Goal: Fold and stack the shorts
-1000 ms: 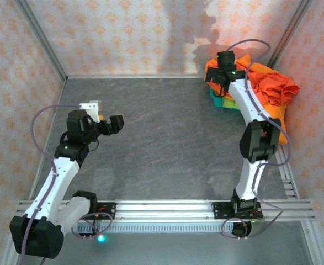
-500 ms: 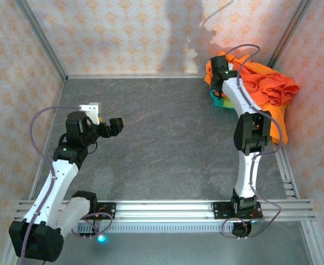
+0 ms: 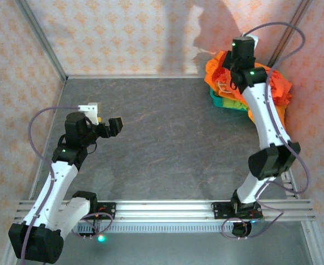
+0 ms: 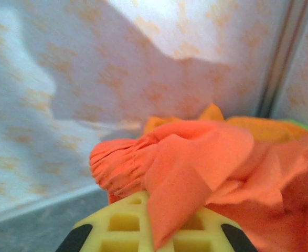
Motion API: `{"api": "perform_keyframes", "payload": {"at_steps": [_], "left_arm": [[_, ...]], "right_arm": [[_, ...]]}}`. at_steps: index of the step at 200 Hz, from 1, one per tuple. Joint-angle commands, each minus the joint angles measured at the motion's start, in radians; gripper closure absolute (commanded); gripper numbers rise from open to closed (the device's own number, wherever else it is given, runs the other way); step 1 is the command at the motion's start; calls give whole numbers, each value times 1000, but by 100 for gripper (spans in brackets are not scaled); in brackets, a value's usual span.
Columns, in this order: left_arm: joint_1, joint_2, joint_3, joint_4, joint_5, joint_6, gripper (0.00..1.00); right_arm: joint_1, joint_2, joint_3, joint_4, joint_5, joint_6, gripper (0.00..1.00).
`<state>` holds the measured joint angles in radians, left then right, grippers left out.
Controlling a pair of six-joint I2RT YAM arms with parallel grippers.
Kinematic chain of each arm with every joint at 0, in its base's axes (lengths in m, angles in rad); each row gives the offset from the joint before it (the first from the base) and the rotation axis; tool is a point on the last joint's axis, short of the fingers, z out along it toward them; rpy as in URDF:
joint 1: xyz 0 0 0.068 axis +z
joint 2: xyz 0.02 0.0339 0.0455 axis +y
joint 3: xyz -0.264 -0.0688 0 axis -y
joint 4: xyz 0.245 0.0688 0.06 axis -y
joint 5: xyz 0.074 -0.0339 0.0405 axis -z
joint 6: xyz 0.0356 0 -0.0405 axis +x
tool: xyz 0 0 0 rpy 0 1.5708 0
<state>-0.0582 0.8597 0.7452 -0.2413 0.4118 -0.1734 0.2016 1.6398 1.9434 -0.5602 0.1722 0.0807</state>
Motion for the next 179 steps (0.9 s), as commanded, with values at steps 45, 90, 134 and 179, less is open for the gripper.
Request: {"api": "perform_keyframes", "payload": {"at_steps": [45, 90, 134, 179], "left_arm": [[0, -28, 15, -8, -38, 28, 0], [-1, -59, 5, -13, -88, 35, 0], [-1, -119, -16, 0, -147, 42, 0], [-2, -187, -46, 35, -170, 42, 0]], "right_arm": [[243, 56, 257, 45, -202, -86, 100], [435, 324, 702, -61, -377, -52, 100], [440, 340, 769, -32, -348, -28, 100], [374, 173, 361, -116, -309, -18, 72]]}}
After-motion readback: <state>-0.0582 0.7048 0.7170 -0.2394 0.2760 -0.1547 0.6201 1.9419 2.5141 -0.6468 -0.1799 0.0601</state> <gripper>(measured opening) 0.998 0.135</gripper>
